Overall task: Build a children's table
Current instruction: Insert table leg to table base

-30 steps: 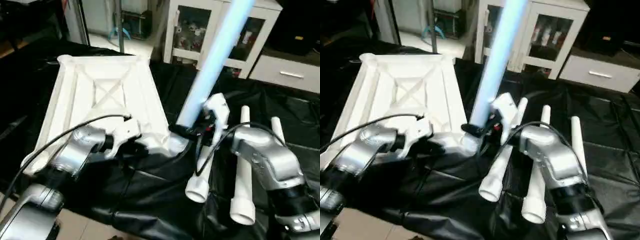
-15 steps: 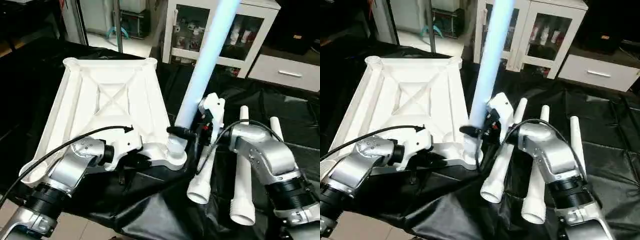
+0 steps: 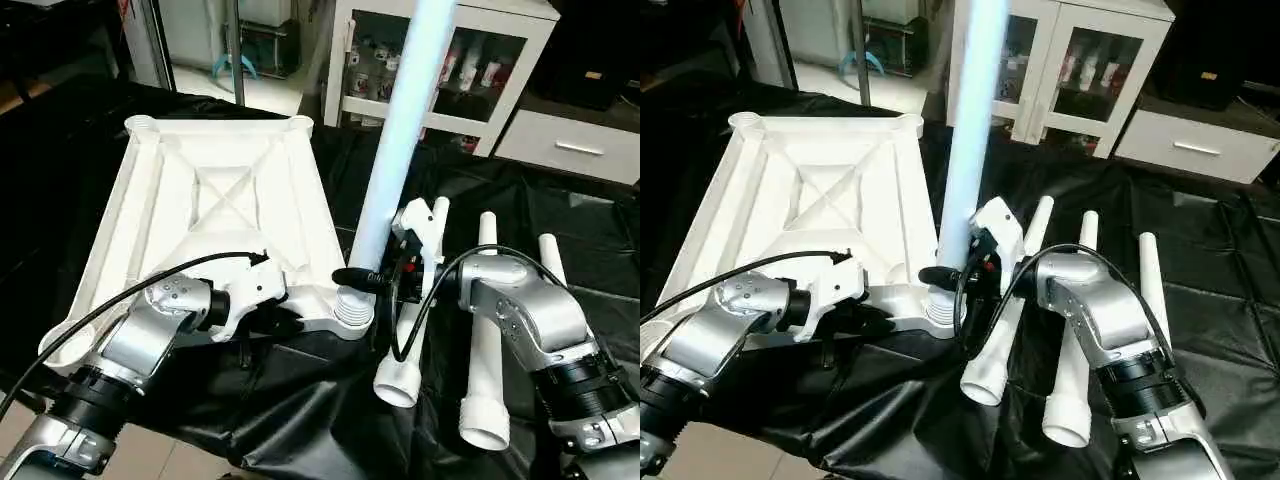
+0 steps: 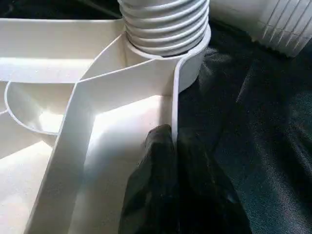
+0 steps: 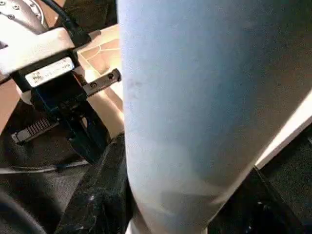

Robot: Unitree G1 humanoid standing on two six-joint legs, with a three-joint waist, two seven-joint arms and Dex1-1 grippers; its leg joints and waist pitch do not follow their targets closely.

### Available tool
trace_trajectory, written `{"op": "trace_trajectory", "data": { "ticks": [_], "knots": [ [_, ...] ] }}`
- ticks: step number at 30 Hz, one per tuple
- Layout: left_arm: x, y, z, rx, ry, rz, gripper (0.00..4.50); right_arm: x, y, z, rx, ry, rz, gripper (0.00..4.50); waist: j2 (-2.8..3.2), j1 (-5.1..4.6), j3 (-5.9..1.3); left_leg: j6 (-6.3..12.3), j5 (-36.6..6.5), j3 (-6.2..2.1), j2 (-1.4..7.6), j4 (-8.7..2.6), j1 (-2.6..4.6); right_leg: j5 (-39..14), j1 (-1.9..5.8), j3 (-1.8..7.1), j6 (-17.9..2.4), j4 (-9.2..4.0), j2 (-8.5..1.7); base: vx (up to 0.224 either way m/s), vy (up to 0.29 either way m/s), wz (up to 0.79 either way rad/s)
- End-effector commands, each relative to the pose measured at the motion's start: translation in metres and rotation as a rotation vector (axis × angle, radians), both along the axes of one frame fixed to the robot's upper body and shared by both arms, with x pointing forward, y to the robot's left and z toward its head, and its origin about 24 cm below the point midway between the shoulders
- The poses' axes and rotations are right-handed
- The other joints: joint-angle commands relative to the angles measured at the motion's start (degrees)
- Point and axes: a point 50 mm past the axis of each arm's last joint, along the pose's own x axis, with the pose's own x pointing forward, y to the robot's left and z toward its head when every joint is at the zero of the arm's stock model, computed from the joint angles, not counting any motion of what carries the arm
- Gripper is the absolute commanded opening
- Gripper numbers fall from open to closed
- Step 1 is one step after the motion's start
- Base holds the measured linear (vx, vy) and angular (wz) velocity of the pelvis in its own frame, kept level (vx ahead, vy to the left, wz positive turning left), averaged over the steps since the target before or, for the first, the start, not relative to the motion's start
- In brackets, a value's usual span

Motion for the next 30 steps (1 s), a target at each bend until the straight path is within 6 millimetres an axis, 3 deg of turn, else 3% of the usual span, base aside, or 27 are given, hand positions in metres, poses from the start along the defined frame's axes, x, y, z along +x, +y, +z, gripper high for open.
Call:
{"op": "trace_trajectory", "data": {
  "ticks": [1, 7, 16, 17, 18, 30],
  "knots": [
    [-0.007, -0.001, -0.015, 0.038, 0.052, 0.008, 0.0, 0.002, 0.004, -0.002, -0.014, 0.001, 0.014, 1.84, -0.05, -0.06, -3.08, 1.09, -5.69, -0.39, 2.91, -4.75, 0.06, -10.86, 2.66, 2.67, -11.77, -3.91, -4.53, 0.0, 0.0, 0.0],
    [-0.007, 0.0, -0.015, 0.039, 0.056, 0.007, 0.0, 0.01, 0.011, -0.01, -0.018, 0.035, 0.005, 1.84, -0.06, -0.47, -3.0, -0.31, -9.25, -0.62, 2.96, -5.07, 0.11, -15.04, 2.48, 2.63, -10.95, -4.27, -4.52, 0.0, 0.0, 0.0],
    [-0.008, 0.002, -0.015, 0.042, 0.059, 0.012, 0.0, 0.017, 0.012, -0.012, 0.003, 0.073, -0.006, 1.84, -0.29, -0.97, -3.07, -0.77, -11.17, -0.72, 2.98, -5.17, 0.12, -16.13, 2.37, 2.65, -10.72, -4.47, -4.53, 0.0, 0.0, 0.0],
    [-0.007, 0.002, -0.015, 0.039, 0.057, 0.016, 0.0, 0.017, 0.011, -0.013, 0.002, 0.075, -0.004, 1.84, -0.29, -0.95, -3.07, -0.75, -10.98, -0.73, 3.01, -5.18, 0.11, -15.76, 2.38, 2.64, -10.69, -4.43, -4.51, 0.0, 0.0, 0.0],
    [-0.008, 0.002, -0.015, 0.038, 0.057, 0.017, 0.0, 0.017, 0.011, -0.013, 0.002, 0.075, -0.004, 1.84, -0.65, -0.97, -3.1, -0.64, -10.73, -0.7, 3.02, -5.17, 0.05, -15.51, 2.44, 2.62, -10.67, -4.4, -4.49, 0.0, 0.0, 0.0],
    [-0.006, 0.006, -0.013, 0.018, 0.046, 0.054, 0.0, 0.011, -0.012, -0.02, 0.106, 0.095, -0.151, 1.84, -0.39, -0.82, -3.03, -0.6, -11.71, -0.76, 3.11, -5.36, 0.12, -16.94, 2.28, 2.66, -10.22, -4.65, -4.56, 0.0, 0.0, 0.0]
  ]
}}
